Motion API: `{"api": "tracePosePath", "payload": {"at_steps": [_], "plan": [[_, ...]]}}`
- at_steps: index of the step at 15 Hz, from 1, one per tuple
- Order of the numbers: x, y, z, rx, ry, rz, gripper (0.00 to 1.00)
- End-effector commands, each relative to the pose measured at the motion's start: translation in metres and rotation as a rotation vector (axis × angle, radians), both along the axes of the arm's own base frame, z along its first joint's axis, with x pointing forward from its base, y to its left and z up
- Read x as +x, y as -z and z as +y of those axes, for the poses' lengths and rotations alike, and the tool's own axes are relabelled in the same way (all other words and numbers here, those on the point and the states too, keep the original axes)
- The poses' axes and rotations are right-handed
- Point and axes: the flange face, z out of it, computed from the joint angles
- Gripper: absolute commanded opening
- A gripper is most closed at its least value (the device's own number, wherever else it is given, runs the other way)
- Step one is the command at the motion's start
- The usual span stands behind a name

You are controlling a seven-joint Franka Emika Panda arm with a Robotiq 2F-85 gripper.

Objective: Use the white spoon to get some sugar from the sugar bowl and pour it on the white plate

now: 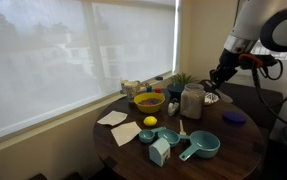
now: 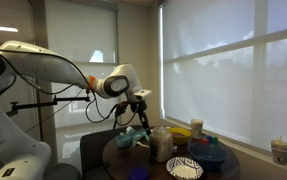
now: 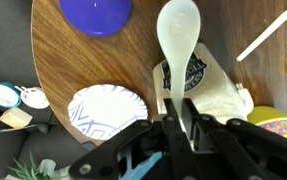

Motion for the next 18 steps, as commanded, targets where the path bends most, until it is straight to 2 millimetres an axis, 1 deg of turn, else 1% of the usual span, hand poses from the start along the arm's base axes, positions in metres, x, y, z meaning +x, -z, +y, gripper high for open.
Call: {"api": "tracePosePath", "payload": {"at_steps": [1, 3, 4, 5, 16, 17, 18], "plan": [[0.006, -0.036, 0.001, -0.068, -0.009, -0.118, 0.03], [0.012, -0.05, 0.004, -0.076, -0.028, -0.186, 0.03], [0.006, -0.039, 0.0, -0.044, -0.021, -0.129, 0.03], [0.007, -0.042, 0.001, -0.045, -0.023, -0.139, 0.13], [0.007, -0.039, 0.0, -0.044, -0.022, -0.131, 0.13], [0.011, -0.04, 0.0, -0.058, -0.012, -0.156, 0.03], [0.014, -0.043, 0.001, -0.067, -0.011, -0.183, 0.03]]}}
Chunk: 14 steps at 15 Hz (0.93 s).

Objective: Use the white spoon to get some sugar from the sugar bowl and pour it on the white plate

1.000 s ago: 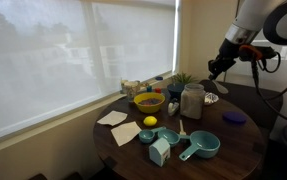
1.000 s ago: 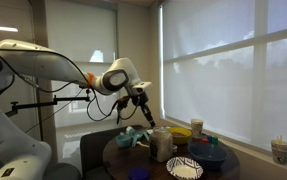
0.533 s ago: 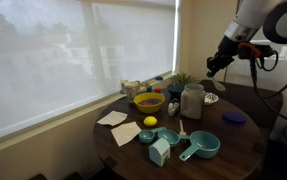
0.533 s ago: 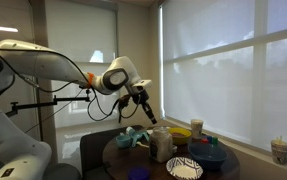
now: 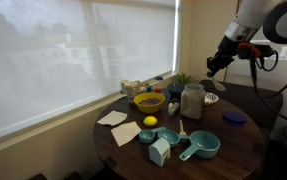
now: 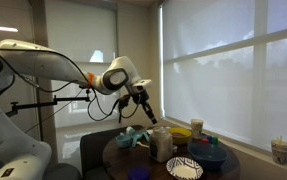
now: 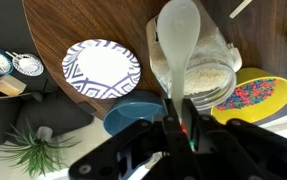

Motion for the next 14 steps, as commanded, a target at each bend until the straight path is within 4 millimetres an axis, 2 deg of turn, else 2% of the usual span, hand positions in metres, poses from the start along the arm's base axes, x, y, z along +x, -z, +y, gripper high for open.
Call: {"api": "tracePosePath", "payload": {"at_steps": [1, 4, 10, 14], "plan": [[0.012, -0.009, 0.001, -0.036, 0.004, -0.093, 0.03], [0.027, -0.014, 0.003, -0.065, -0.028, -0.198, 0.03], [0.053, 0.005, 0.001, -0.105, 0.012, -0.317, 0.03], [0.061, 0.02, 0.012, -0.077, 0.093, -0.337, 0.03]]}}
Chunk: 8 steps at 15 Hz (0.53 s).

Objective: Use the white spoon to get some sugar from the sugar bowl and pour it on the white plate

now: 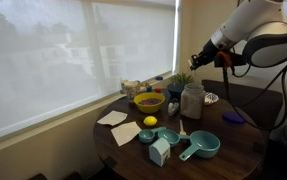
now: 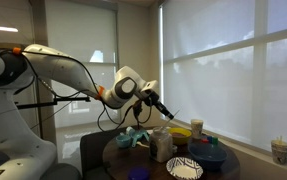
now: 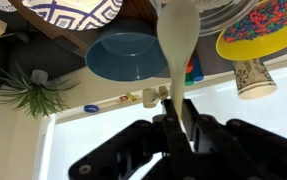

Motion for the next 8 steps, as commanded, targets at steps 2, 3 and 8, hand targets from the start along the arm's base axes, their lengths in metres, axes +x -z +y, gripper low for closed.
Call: {"api": "tracePosePath", "payload": {"at_steps": [2, 3, 8], "plan": [[0.012, 0.008, 0.018, 0.065, 0.069, -0.039, 0.03], [0.014, 0.01, 0.022, 0.079, 0.072, -0.05, 0.03], [0.016, 0.017, 0.026, 0.084, 0.089, -0.089, 0.03]]}}
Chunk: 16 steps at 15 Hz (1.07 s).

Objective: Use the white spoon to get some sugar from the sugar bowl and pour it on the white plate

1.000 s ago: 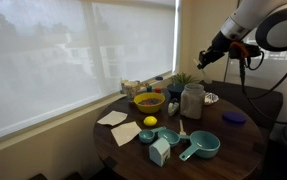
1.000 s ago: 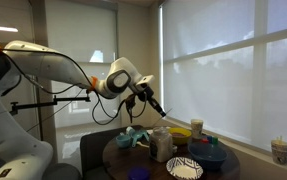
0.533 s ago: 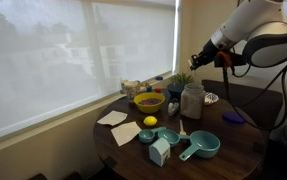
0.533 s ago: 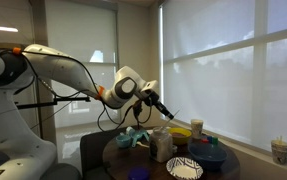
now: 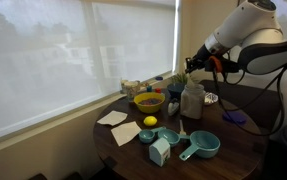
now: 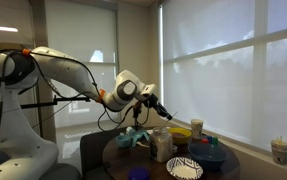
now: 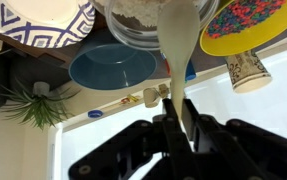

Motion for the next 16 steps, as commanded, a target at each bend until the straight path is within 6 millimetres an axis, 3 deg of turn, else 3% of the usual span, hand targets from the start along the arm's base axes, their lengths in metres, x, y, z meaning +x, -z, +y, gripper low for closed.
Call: {"api": "tracePosePath", "payload": {"at_steps": [1, 16], "plan": [[0.007, 0.005, -0.002, -0.001, 0.021, -0.035, 0.03], [0.012, 0.034, 0.01, 0.014, 0.017, 0.024, 0.03]]}}
